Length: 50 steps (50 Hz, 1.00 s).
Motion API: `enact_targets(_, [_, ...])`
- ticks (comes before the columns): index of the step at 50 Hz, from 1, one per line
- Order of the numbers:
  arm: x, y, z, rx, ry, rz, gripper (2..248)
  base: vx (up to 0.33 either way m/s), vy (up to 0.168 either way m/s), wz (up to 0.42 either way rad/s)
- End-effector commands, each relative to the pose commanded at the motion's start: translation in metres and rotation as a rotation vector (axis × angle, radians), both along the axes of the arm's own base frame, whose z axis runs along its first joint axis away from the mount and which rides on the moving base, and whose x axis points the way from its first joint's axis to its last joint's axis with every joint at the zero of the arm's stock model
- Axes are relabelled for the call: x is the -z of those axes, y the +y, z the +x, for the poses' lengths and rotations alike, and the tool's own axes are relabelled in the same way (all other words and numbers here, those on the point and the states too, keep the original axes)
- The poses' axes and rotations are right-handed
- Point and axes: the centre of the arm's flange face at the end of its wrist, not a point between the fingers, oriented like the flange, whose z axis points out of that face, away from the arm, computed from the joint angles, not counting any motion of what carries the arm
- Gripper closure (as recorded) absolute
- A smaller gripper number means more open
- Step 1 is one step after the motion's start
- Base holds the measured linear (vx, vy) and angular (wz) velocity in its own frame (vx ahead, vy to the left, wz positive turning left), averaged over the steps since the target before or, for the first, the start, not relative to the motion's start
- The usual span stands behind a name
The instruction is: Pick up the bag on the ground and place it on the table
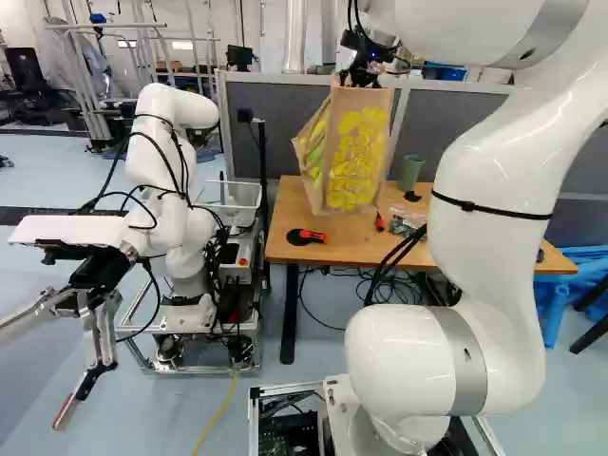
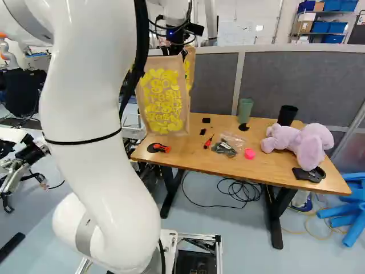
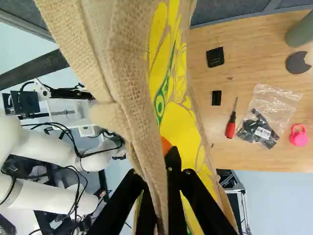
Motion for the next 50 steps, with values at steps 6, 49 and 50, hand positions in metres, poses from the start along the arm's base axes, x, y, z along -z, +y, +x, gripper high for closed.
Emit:
enact_targets(6, [0.007, 0.001, 0.010, -0.004, 0.010, 0.002, 229, 0.000, 0.000, 0.000])
enact_targets(49, [0.073, 0.024, 0.100, -0.059, 0.065, 0.009, 229, 0.000, 0.000, 0.000])
enact_targets(50, [0.074, 0.024, 0.102, -0.060, 0.066, 0.009, 229, 0.000, 0.000, 0.000])
